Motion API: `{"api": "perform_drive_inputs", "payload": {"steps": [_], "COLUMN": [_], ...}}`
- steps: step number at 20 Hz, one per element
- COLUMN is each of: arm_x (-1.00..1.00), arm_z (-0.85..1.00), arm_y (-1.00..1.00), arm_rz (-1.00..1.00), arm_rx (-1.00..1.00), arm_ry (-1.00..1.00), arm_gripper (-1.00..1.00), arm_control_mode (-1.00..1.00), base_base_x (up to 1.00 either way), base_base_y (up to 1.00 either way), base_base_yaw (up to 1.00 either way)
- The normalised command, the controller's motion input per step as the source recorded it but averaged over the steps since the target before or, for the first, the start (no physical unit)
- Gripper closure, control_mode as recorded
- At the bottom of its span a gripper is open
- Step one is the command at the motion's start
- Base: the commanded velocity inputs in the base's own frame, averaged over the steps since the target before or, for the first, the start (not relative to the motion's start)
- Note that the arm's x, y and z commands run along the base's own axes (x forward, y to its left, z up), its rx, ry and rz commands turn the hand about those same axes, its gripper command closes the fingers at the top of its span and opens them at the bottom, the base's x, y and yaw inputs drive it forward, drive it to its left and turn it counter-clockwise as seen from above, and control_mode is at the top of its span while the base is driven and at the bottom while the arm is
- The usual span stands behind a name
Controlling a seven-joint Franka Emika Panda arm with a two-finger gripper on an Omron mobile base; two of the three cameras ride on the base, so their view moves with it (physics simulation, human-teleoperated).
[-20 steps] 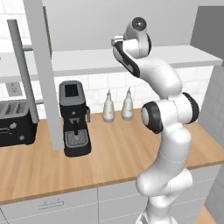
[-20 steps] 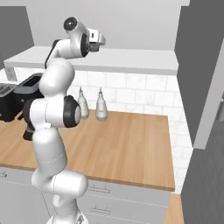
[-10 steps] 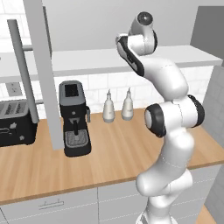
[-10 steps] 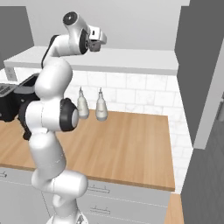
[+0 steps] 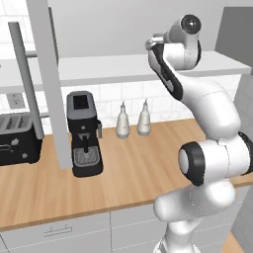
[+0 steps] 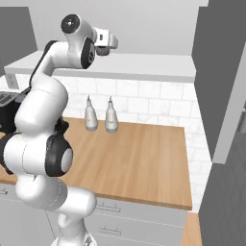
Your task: Gather all objects into one cabinet and sort the glasses and bowls to opposite sides.
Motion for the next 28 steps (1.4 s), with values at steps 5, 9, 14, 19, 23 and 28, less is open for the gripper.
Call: {"api": "perform_drive_inputs", "payload": {"steps": [5,9,14,19,23,28], "arm_x": [-1.00,-1.00,-1.00,-1.00,-1.00,-1.00], "arm_z": [0.12,0.86,1.00,0.59,-0.26,-1.00], "arm_y": [-0.17,-0.08,-0.05,-0.11,-0.31,-0.03], "arm_rz": [0.06,0.00,0.00,0.00,0.00,0.00], "arm_rx": [0.00,0.00,0.00,0.00,0.00,0.00], "arm_ry": [-0.22,0.03,0.14,0.15,-0.07,-0.25], "arm_gripper": [1.00,1.00,1.00,1.00,1.00,1.00], "arm_control_mode": [-1.00,-1.00,-1.00,-1.00,-1.00,-1.00], "base_base_x": [0.00,0.00,0.00,0.00,0.00,0.00], "base_base_y": [0.00,0.00,0.00,0.00,0.00,0.00], "base_base_yaw": [0.00,0.00,0.00,0.00,0.00,0.00]}}
